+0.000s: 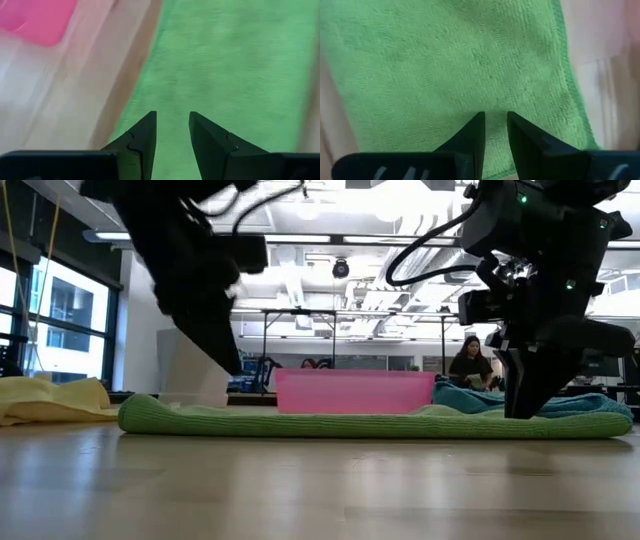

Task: Roll microfiber towels into tight, uniform cylinder then place into a basket
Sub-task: Roll the green microfiber cloth

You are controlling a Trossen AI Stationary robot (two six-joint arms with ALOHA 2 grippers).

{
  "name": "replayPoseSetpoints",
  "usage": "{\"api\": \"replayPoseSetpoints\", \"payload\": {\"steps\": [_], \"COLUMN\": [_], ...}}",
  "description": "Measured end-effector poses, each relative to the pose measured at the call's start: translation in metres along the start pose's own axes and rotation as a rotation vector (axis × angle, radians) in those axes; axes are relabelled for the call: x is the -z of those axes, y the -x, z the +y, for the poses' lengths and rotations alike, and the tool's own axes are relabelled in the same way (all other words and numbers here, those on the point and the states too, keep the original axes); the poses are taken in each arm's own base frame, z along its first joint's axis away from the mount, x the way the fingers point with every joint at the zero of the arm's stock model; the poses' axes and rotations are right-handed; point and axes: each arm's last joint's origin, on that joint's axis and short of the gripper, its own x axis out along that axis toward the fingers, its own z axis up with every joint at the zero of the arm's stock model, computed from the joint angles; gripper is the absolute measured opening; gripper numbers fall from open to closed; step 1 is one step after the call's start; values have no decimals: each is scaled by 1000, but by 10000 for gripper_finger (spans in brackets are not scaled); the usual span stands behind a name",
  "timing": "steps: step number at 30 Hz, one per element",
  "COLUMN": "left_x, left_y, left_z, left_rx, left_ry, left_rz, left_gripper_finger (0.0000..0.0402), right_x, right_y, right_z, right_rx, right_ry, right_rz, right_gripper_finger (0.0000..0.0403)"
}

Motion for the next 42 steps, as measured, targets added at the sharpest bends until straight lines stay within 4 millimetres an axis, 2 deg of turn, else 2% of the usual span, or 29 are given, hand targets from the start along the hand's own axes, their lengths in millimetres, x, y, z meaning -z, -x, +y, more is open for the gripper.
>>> {"api": "replayPoseSetpoints", "payload": {"steps": [6, 10, 18, 22, 36, 42], "left_x": [1, 5, 17, 18, 30, 38], "left_y": [-22, -29, -26, -25, -15, -9], "left_z": [10, 15, 23, 21, 5, -9], "left_rx": [-31, -41, -124, -124, -93, -57], "left_ry": [20, 19, 53, 53, 59, 127], "left_rz": [86, 150, 271, 275, 307, 320], "left_gripper_finger": [106, 106, 106, 106, 106, 106], "right_x": [0, 0, 1, 2, 5, 3], "right_y": [0, 0, 1, 1, 1, 1], "right_z": [0, 0, -1, -1, -2, -7], "right_rx": [5, 8, 15, 16, 31, 151], "right_ry": [0, 1, -15, -14, -44, 2], "right_rz": [1, 3, 16, 20, 48, -2], "right_gripper_finger": [73, 73, 73, 73, 73, 73]}}
